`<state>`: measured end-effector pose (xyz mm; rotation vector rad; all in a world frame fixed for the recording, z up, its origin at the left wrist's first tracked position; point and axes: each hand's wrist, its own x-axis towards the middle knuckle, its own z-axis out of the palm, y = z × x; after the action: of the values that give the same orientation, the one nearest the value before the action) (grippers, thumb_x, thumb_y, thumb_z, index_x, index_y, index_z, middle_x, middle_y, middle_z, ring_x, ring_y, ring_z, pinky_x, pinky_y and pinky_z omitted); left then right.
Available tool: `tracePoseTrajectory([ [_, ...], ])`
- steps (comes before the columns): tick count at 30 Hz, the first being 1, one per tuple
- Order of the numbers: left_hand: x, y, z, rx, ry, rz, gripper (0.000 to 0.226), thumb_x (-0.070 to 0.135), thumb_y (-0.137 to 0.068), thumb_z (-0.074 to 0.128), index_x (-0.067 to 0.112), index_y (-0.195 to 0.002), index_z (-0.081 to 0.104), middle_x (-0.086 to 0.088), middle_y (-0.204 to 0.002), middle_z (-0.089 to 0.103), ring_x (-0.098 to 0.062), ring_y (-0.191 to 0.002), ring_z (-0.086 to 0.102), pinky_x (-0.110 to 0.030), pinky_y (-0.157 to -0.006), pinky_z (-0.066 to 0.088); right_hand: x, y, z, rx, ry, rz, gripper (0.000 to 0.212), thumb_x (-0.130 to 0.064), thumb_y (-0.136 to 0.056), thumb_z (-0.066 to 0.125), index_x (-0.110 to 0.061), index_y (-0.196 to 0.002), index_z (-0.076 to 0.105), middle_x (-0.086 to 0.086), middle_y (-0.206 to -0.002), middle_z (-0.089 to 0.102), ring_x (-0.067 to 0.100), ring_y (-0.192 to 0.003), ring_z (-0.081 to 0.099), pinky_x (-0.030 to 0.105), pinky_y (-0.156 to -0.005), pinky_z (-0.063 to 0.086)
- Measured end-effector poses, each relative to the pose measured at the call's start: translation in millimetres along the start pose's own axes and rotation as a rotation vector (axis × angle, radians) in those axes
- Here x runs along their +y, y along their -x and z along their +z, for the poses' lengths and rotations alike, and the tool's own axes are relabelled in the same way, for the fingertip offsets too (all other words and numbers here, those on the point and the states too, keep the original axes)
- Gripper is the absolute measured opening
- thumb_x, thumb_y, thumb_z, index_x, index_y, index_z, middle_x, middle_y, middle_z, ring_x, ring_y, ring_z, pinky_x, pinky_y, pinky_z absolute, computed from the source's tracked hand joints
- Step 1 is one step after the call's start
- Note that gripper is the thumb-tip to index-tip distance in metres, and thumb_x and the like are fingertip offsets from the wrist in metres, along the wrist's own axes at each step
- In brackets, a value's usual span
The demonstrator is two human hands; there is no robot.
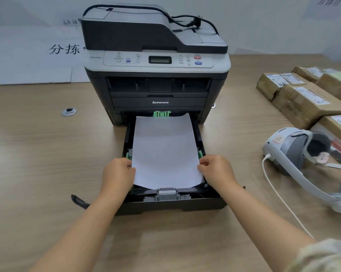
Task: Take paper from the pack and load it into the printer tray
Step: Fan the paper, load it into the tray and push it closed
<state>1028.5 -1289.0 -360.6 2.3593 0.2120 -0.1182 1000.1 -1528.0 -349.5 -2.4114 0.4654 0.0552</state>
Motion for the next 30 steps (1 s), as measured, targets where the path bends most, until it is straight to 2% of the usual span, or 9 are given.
tracePoseTrajectory([
  [2,-4.3,-3.0,3.0,0.011,-0.106,0.034,0.020,0.001,-0.079,0.052,0.017,-0.068,0.051,-0.021,-0.065,0.058,-0.022,-0.056,0.040,-0.030,-0.054,0.036,0.4,-2.2,3.3,-0.005,0.041,-0.005,0.017,-0.008,-0.082,0.054,0.001,-0.080,0.068,0.008,-0.059,0.059,0.007,-0.040,0.047,0.025,-0.048,0.033],
  [5,-6.0,-5.4,5.6,0.045,-0.208,0.060,0.027,0.000,-0.077,0.055,0.012,-0.057,0.041,-0.008,-0.055,0.042,-0.021,-0.053,0.035,-0.027,-0.054,0.032,0.0,-5.3,8.1,-0.015,0.100,-0.018,0.018,-0.008,-0.081,0.055,0.006,-0.081,0.066,0.014,-0.063,0.054,0.022,-0.055,0.043,0.027,-0.053,0.031],
  [10,-4.5,-3.9,4.5,0.062,-0.355,0.098,0.041,-0.002,-0.084,0.051,0.011,-0.048,0.037,-0.002,-0.055,0.035,-0.019,-0.052,0.037,-0.026,-0.049,0.035,-1.1,-6.2,8.2,-0.018,0.179,-0.046,0.014,-0.006,-0.082,0.057,0.001,-0.090,0.067,0.018,-0.086,0.067,0.025,-0.068,0.051,0.025,-0.059,0.037],
  [14,-2.0,3.2,0.4,0.079,-0.379,0.141,0.017,-0.002,-0.087,0.050,-0.004,-0.078,0.064,-0.017,-0.085,0.059,-0.034,-0.075,0.060,-0.041,-0.065,0.055,-0.8,-4.3,6.6,-0.006,0.171,-0.038,0.028,0.001,-0.081,0.055,-0.006,-0.108,0.053,0.009,-0.089,0.054,0.026,-0.078,0.051,0.028,-0.062,0.038],
  [18,-1.7,6.5,-5.2,0.131,-0.393,0.109,0.020,-0.011,-0.083,0.043,-0.004,-0.087,0.061,-0.018,-0.087,0.054,-0.032,-0.068,0.049,-0.037,-0.057,0.042,1.3,-4.5,6.1,-0.001,0.188,-0.034,0.031,-0.001,-0.082,0.056,-0.005,-0.113,0.053,0.015,-0.105,0.057,0.027,-0.081,0.052,0.030,-0.065,0.042],
  [21,-6.5,5.8,-8.7,0.143,-0.387,0.118,0.025,-0.011,-0.083,0.042,-0.002,-0.093,0.064,-0.016,-0.086,0.057,-0.034,-0.070,0.054,-0.038,-0.058,0.046,0.7,-2.0,5.8,0.013,0.200,-0.016,0.026,-0.008,-0.087,0.055,-0.003,-0.112,0.054,0.016,-0.108,0.054,0.032,-0.086,0.057,0.034,-0.069,0.047],
  [24,-6.7,7.7,-11.3,0.118,-0.376,0.114,0.024,-0.011,-0.082,0.040,-0.002,-0.083,0.062,-0.013,-0.074,0.054,-0.029,-0.062,0.049,-0.033,-0.053,0.040,-0.1,1.2,5.6,0.024,0.198,-0.012,0.007,-0.005,-0.088,0.048,-0.002,-0.089,0.054,0.014,-0.090,0.054,0.029,-0.075,0.048,0.028,-0.054,0.035],
  [26,-2.7,10.9,-11.9,0.104,-0.376,0.100,0.025,-0.012,-0.080,0.038,0.003,-0.063,0.048,-0.007,-0.059,0.040,-0.020,-0.051,0.032,-0.027,-0.045,0.025,-0.4,2.2,5.4,0.021,0.191,0.016,0.026,0.002,-0.086,0.042,-0.009,-0.063,0.037,0.005,-0.065,0.041,0.026,-0.066,0.039,0.027,-0.044,0.021],
  [30,3.6,13.2,-11.2,0.078,-0.292,0.054,0.036,-0.011,-0.079,0.036,0.010,-0.053,0.024,-0.003,-0.053,0.024,-0.017,-0.050,0.020,-0.029,-0.046,0.012,-4.8,4.5,2.6,-0.021,0.134,0.094,0.035,0.010,-0.081,0.036,-0.012,-0.056,0.025,0.002,-0.057,0.027,0.017,-0.051,0.024,0.027,-0.043,0.015],
])
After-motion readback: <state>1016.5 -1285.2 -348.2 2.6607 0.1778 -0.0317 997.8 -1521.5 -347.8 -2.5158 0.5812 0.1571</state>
